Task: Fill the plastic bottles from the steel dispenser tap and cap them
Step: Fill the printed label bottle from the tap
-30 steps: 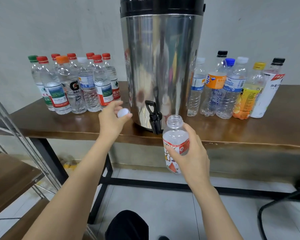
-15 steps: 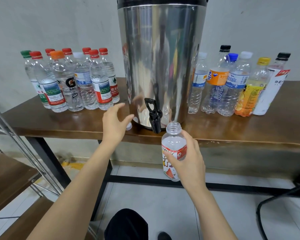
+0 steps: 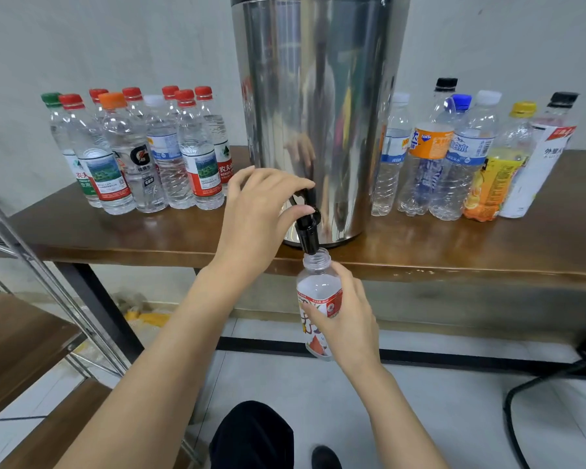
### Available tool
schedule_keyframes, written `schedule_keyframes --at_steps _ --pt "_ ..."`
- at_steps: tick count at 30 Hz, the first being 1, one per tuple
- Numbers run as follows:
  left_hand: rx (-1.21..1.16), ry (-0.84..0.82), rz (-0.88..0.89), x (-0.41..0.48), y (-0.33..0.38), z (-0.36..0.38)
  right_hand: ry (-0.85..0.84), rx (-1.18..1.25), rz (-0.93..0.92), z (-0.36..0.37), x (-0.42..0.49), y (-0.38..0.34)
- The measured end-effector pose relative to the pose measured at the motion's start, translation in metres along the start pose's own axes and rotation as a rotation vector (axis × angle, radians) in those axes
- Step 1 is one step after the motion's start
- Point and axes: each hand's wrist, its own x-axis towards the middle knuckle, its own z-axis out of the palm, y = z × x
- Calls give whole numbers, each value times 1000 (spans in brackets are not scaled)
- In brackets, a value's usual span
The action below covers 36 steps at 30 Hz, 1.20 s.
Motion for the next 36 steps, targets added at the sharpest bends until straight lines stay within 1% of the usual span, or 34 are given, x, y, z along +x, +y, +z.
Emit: schedule_keyframes --at_steps 4,10,13,15,17,20,28,32,36 --pt "55 87 2 -1 3 3 7 6 -18 2 3 -5" --pt "90 352 33 -16 4 8 15 19 -33 4 4 -9" --pt "100 408 58 -29 3 12 18 25 -37 5 4 -10" --pt "105 393 75 -39 1 16 21 31 -38 6 4 -11" --pt "82 361 50 -48 2 20 26 32 -41 7 4 -12" --pt "30 316 -51 -54 7 18 30 28 -47 8 5 -11" --pt "-243 174 -293 -58 10 10 21 50 -61 9 9 -8" --pt "-306 71 -314 -53 0 7 19 58 -63 10 12 -8" --pt "-328 35 -329 -51 -2 10 34 54 -73 13 12 -9"
